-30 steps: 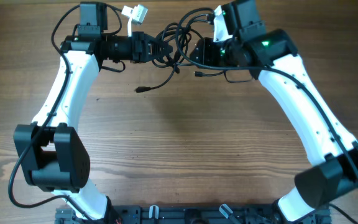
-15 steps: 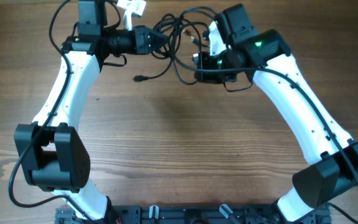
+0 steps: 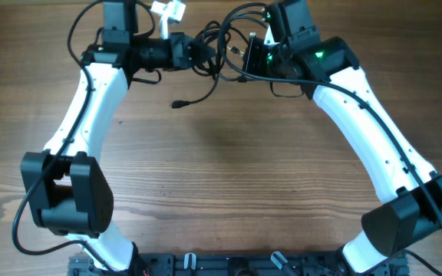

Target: Untangle cables

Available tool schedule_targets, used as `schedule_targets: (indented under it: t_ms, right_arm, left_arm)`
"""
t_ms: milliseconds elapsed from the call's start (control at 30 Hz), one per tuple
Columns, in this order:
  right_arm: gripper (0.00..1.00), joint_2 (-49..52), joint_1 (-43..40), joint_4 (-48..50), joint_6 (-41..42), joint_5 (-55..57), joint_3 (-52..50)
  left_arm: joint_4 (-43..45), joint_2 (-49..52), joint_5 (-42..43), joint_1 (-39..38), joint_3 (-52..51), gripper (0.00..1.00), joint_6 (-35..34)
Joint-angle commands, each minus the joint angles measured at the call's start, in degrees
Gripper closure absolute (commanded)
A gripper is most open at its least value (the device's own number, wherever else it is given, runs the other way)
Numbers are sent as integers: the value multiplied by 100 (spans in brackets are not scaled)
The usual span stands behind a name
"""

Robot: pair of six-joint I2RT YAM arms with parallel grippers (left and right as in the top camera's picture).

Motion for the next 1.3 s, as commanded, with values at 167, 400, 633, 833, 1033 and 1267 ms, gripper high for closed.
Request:
schedule_targets:
  t_ms: [167,400,633,833,1033,1267]
  right_arm:
    - [95,28,92,216,186,111,-2]
    - [32,-315,-354,179,-1143,-708,138]
    - [31,-752,-1058,245,-2009,-2380,138]
    - [38,-970,-1051,291,-1620,-2898,136]
    - [51,-634,-568,407,-737,-2105,120]
    - [60,-273,-562,337,-542,-2072,111]
  left_arm:
    - [24,-9,435,-490,9,96,-308]
    - [22,-9,455,-393,9,96,942]
    - [20,-9,1226,-382,9,96,2118]
    - [-275,-9,1182,-435,9,96,2103]
    - [-1023,-9,372,-708,9,96,3040]
    - [-1043,-9,68,-739,9,96,3014]
